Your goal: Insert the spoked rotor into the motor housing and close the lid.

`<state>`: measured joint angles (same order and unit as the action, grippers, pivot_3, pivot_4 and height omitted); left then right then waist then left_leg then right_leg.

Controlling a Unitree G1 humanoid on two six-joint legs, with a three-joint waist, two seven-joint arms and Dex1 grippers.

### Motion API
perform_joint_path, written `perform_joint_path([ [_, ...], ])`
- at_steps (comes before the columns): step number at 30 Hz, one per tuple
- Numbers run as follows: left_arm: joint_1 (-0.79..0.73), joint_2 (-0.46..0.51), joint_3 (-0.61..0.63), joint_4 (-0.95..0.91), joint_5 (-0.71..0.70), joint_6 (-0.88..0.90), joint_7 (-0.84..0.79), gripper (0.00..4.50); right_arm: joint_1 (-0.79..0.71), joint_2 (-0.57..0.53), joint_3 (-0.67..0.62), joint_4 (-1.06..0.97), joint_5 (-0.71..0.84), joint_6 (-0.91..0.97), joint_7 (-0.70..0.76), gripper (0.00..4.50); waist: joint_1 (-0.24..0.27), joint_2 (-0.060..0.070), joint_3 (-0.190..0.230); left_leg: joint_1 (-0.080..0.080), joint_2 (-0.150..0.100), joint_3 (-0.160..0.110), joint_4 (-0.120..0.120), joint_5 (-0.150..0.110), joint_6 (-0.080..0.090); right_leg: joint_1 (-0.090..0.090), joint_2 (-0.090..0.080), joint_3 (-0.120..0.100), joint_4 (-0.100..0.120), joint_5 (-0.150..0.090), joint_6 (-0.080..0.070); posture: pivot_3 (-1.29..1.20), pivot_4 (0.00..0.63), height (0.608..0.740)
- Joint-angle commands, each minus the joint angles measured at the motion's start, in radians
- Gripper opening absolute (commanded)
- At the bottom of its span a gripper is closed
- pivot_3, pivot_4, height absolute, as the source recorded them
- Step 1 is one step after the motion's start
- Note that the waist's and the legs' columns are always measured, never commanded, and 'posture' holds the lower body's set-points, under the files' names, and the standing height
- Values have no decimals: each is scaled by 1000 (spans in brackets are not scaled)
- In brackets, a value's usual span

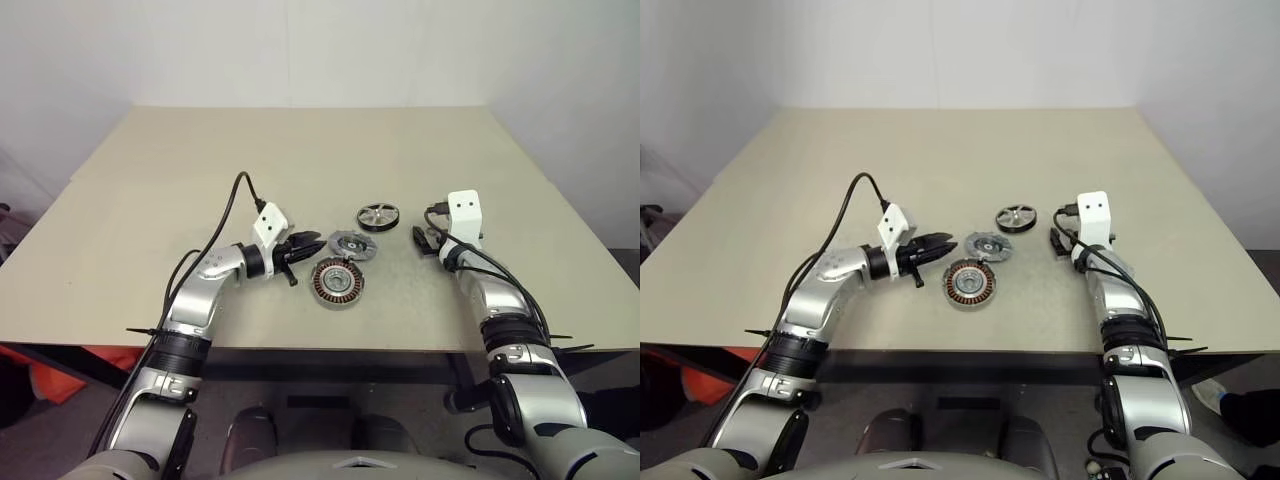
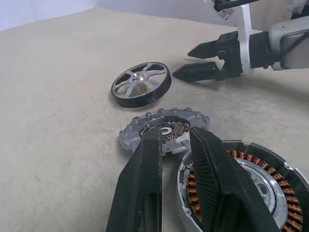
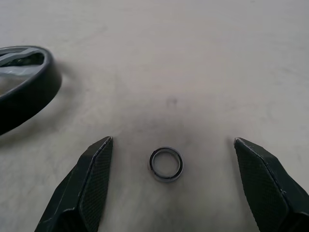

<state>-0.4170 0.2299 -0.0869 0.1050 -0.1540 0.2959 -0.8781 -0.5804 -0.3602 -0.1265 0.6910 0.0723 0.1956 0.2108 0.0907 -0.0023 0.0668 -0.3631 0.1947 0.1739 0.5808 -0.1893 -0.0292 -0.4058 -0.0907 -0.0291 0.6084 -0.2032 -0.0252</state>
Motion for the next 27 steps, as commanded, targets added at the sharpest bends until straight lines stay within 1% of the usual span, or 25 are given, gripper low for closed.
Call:
perform_joint_path([
  [1,0,16,-1,-55,-18,2,24,987,-34,-4,-21,64,4,-31,-7,4317,0,0,0,1,0,0,0,0,0,1,0,0,0,0,0,0,0,740],
  [2,0,19,-2,-54,-17,-2,29,998,-38,-3,-19,77,4,-32,-3,4122,-1,0,0,1,0,0,1,0,0,1,0,0,0,0,0,0,0,740],
  [4,-3,24,-3,-50,-16,-7,39,998,-45,-4,-18,98,4,-29,2,3592,-1,0,0,2,0,0,1,0,0,2,0,0,0,0,0,0,0,740],
  [8,-6,38,2,-47,-23,-8,45,998,-40,-1,-20,112,6,-21,4,2218,3,0,0,3,0,0,1,0,0,4,0,0,0,0,0,0,0,740],
  [18,-2,65,1,-44,-35,-16,52,998,-24,-3,-45,71,31,17,3,2218,4,0,0,3,0,0,1,0,0,5,0,0,0,0,0,0,0,740],
  [24,4,74,-4,-53,-36,-13,55,998,12,-10,-78,25,71,139,-9,2218,7,0,0,2,0,0,1,0,0,5,0,0,-1,0,0,0,0,740],
  [27,2,81,-3,-49,-37,-15,55,998,38,-9,-83,-4,74,170,-14,2218,11,0,-1,2,-1,0,1,0,0,5,0,0,-1,0,1,0,0,740],
])
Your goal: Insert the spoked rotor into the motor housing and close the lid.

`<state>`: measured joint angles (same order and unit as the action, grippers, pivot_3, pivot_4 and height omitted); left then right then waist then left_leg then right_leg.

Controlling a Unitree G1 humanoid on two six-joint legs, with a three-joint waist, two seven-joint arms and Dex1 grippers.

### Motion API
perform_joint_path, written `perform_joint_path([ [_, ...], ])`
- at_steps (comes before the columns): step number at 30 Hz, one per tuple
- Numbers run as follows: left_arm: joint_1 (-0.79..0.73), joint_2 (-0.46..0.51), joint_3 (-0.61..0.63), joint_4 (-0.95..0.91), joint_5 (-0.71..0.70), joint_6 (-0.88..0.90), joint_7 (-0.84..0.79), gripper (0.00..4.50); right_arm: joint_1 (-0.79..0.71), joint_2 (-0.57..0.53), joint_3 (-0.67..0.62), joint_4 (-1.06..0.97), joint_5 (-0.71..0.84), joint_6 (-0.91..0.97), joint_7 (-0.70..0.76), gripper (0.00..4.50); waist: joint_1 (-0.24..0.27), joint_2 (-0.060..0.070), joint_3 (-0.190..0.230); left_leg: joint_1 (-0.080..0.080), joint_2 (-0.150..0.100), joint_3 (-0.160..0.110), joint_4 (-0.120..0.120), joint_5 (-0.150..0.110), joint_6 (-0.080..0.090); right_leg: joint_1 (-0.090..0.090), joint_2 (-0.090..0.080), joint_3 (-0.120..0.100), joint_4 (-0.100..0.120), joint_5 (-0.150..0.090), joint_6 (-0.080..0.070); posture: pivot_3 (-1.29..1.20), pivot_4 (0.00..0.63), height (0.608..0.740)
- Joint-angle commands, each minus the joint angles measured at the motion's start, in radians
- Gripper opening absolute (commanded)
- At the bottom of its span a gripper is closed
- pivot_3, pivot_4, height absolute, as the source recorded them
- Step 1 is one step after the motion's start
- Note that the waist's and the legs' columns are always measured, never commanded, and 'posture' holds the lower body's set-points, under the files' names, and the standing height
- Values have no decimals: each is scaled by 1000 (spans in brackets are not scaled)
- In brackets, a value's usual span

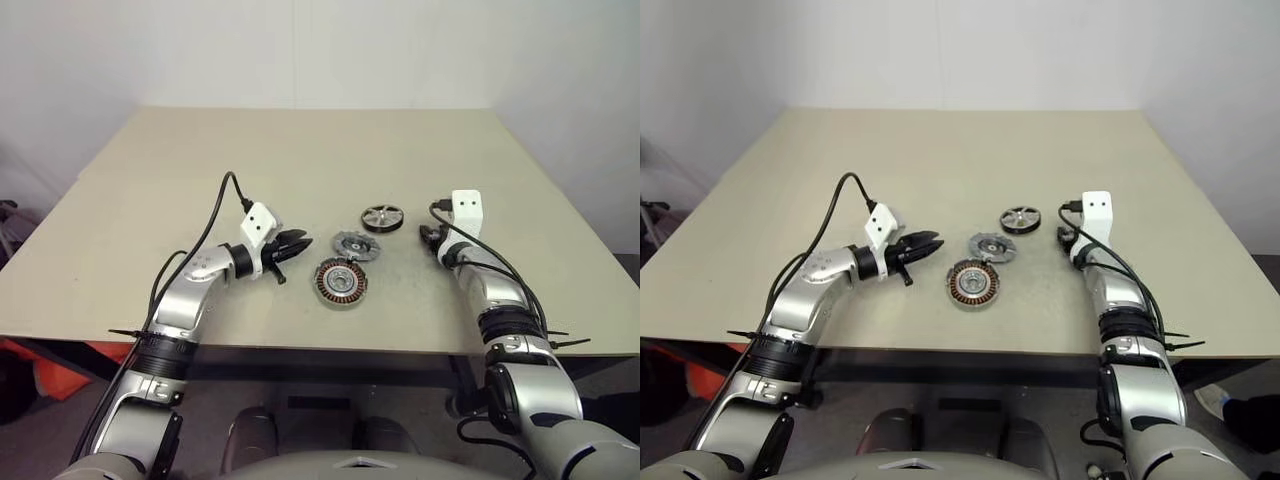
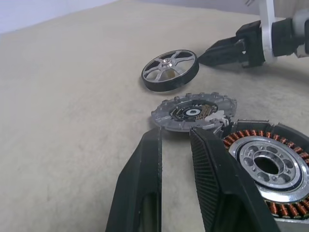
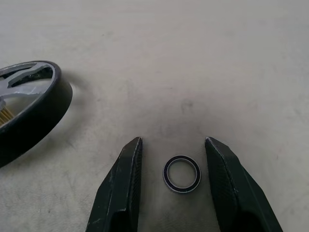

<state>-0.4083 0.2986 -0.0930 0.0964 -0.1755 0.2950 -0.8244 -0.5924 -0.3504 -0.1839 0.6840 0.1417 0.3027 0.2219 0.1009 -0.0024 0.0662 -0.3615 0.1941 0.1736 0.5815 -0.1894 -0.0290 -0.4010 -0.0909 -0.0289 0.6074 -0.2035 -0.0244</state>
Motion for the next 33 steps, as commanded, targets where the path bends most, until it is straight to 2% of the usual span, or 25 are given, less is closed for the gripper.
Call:
perform_joint_path([
  [1,-6,14,4,-41,-17,-14,2,998,56,-17,-25,-6,5,67,-26,2218,2,0,0,0,0,0,0,0,0,0,0,0,0,0,0,0,0,740],
  [4,-12,20,5,-37,-18,-13,3,998,68,-14,-27,-25,9,71,-19,1606,2,0,0,-1,0,0,0,0,0,0,0,0,0,-1,1,0,0,740],
  [7,-17,24,7,-31,-17,-15,5,998,72,-11,-32,-34,12,76,-17,651,2,0,-1,-1,0,0,-1,0,0,0,0,0,-1,-1,2,0,0,740],
  [8,-19,24,8,-29,-17,-16,6,998,73,-10,-33,-35,14,77,-15,594,2,0,-1,-1,0,0,-1,0,0,0,0,0,-1,-1,2,0,0,740],
  [14,-27,26,11,-19,-17,-19,10,998,73,-5,-42,-76,40,66,6,594,2,0,-1,-1,0,0,-1,0,0,0,0,0,-1,-2,2,0,0,740],
  [16,-29,21,10,-13,-19,-21,12,998,85,-2,-38,-153,65,56,53,594,1,0,-1,-1,0,0,-1,0,0,0,0,0,-1,-2,2,0,0,740],
  [20,-31,1,7,-10,-35,-7,12,998,137,-4,-26,-431,169,67,206,594,-5,1,0,-4,0,0,-1,0,0,-4,0,0,-1,-1,2,0,0,740],
  [26,-36,-14,-12,5,-45,-2,-2,998,225,-90,92,-786,287,229,434,594,-5,2,0,-4,2,0,-1,-1,1,-5,2,1,0,-1,2,0,0,740],
  [33,-56,-16,-11,21,-55,1,-7,998,249,-148,281,-814,229,293,539,594,-5,2,0,-3,2,0,-1,0,0,-4,2,1,-1,-1,2,0,0,740],
])
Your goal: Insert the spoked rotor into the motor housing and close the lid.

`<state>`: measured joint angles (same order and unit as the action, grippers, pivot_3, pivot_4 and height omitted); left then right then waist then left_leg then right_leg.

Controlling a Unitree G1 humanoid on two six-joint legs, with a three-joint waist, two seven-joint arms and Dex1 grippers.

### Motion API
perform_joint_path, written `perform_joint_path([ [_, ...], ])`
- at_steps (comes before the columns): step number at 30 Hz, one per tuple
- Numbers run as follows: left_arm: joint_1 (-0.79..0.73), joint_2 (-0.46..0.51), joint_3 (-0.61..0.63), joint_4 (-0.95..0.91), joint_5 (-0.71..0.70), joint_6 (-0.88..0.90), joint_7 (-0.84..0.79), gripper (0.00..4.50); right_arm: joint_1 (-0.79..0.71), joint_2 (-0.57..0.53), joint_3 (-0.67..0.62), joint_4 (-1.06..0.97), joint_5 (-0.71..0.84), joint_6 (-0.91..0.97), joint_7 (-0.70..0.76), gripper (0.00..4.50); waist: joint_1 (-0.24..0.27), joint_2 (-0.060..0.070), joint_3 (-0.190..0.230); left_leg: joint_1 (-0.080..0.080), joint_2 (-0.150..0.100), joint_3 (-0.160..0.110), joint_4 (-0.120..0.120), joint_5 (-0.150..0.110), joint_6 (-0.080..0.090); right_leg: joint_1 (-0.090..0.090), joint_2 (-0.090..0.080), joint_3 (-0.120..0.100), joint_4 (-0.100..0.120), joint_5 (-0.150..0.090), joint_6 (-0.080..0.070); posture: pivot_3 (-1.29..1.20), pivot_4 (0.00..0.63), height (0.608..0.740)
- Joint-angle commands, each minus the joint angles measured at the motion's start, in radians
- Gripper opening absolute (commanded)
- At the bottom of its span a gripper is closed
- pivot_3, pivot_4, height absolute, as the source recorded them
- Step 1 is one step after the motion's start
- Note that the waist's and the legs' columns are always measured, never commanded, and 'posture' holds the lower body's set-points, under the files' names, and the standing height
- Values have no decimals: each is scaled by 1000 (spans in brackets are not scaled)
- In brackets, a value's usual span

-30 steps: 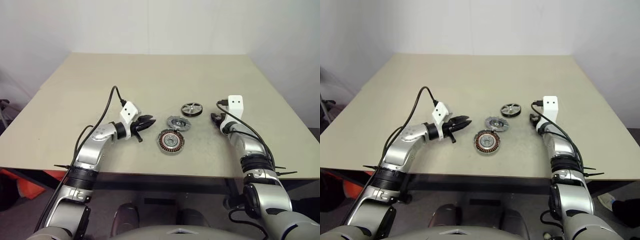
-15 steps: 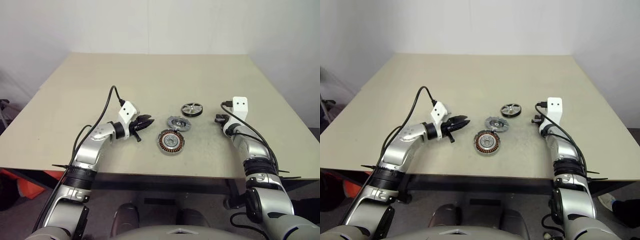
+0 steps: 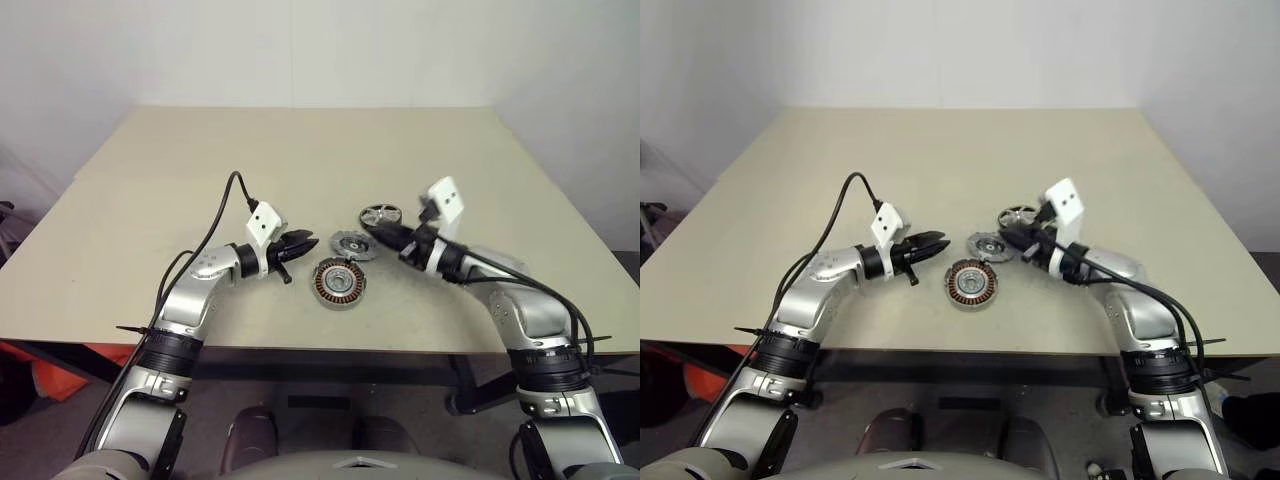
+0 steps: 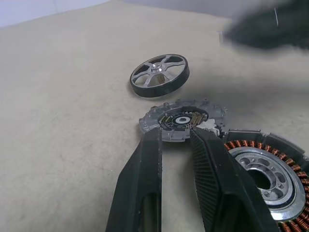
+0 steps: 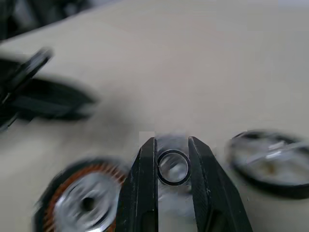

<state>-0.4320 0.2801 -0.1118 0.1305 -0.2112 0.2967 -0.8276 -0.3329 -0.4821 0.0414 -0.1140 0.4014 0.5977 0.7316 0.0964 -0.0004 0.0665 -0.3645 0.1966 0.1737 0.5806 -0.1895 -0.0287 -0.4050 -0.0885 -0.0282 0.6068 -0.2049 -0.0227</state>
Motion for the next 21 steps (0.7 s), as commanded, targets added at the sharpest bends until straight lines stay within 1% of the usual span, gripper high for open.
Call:
perform_joint_path([
  [1,-30,4,9,-14,-20,-2,-3,998,-11,-15,81,-6,-48,-6,34,594,-1,0,0,0,0,0,0,0,0,0,0,0,0,0,0,0,0,740],
  [4,-18,11,14,-28,-21,3,4,998,-16,2,138,2,-74,-4,40,594,-1,0,0,-1,0,0,0,0,0,-1,0,0,0,0,0,0,0,740],
  [9,1,21,19,-45,-22,8,18,998,-11,16,183,-35,-73,15,52,594,0,0,0,-1,0,0,0,0,0,-1,0,0,0,0,0,0,0,740],
  [14,10,28,19,-56,-23,15,28,998,-5,21,206,-57,-70,35,56,594,0,0,0,-1,0,0,0,0,0,-1,0,0,0,0,0,0,0,740],
  [21,25,42,20,-71,-23,19,35,998,-9,42,230,-28,-90,31,47,594,-1,0,0,-1,1,0,0,0,-1,-1,1,0,0,0,0,0,0,740],
])
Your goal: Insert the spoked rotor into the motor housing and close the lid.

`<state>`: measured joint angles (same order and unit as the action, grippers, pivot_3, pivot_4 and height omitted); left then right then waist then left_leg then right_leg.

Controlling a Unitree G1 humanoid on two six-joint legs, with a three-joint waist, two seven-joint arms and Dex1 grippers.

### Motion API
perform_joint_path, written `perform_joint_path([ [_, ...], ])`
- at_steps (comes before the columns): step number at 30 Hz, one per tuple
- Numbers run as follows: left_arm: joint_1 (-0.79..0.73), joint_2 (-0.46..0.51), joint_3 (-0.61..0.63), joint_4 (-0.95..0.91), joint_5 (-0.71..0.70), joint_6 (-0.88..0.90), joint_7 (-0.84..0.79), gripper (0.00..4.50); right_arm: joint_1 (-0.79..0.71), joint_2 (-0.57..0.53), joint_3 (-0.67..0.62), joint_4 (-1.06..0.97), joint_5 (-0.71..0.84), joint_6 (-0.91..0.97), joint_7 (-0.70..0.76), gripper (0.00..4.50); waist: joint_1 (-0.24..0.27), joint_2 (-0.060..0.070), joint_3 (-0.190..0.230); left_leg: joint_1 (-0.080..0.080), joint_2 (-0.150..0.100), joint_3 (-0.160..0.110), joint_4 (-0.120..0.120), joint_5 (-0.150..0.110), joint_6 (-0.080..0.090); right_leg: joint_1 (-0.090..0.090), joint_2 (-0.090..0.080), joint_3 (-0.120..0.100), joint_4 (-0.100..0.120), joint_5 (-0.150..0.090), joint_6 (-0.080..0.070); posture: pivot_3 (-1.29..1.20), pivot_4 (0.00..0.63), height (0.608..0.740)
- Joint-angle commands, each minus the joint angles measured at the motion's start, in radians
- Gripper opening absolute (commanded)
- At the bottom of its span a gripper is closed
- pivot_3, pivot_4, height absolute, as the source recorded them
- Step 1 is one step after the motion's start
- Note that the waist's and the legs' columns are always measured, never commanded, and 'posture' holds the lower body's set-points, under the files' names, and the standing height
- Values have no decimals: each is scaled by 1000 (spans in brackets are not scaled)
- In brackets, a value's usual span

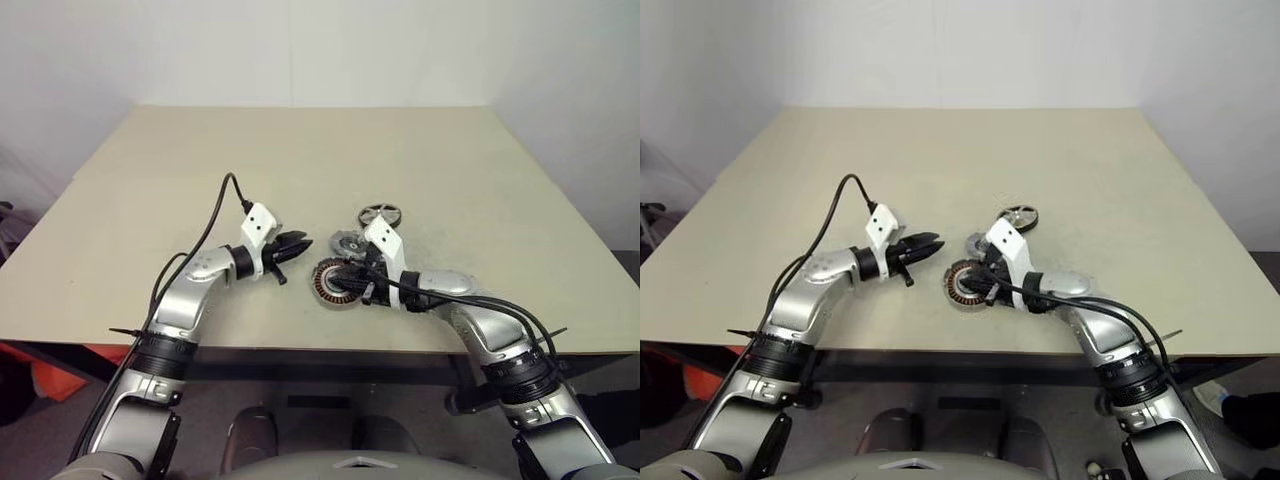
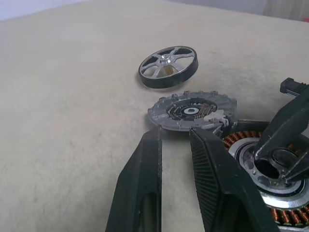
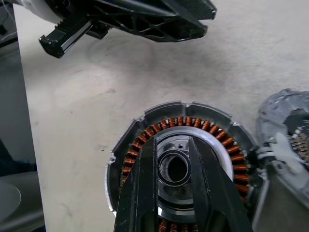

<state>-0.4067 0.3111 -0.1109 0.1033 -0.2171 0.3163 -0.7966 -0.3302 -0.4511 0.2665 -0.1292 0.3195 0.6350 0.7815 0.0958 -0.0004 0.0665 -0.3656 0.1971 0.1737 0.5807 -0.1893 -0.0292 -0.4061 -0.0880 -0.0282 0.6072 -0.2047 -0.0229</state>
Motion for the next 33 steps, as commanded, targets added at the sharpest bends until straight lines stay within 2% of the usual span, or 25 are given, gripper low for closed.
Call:
perform_joint_path([
  [1,1,14,20,-45,-18,-1,5,998,-14,16,8,-4,-14,-11,-5,594,0,0,0,0,0,0,0,0,0,0,0,0,0,0,0,0,0,740],
  [23,-3,23,13,-39,-11,-13,13,998,-21,18,-6,41,-51,-26,19,594,0,0,0,1,0,0,1,0,-1,1,0,0,1,0,0,0,0,740],
  [32,2,30,14,-39,-9,-12,15,998,-22,34,-24,26,-55,-86,15,3657,0,0,0,1,0,0,1,0,-1,1,0,0,1,1,-1,0,0,740],
  [33,2,30,14,-39,-9,-12,15,998,-24,37,-30,23,-48,-83,17,4100,0,0,0,1,0,0,1,0,-1,1,0,0,1,1,-1,0,0,740],
])
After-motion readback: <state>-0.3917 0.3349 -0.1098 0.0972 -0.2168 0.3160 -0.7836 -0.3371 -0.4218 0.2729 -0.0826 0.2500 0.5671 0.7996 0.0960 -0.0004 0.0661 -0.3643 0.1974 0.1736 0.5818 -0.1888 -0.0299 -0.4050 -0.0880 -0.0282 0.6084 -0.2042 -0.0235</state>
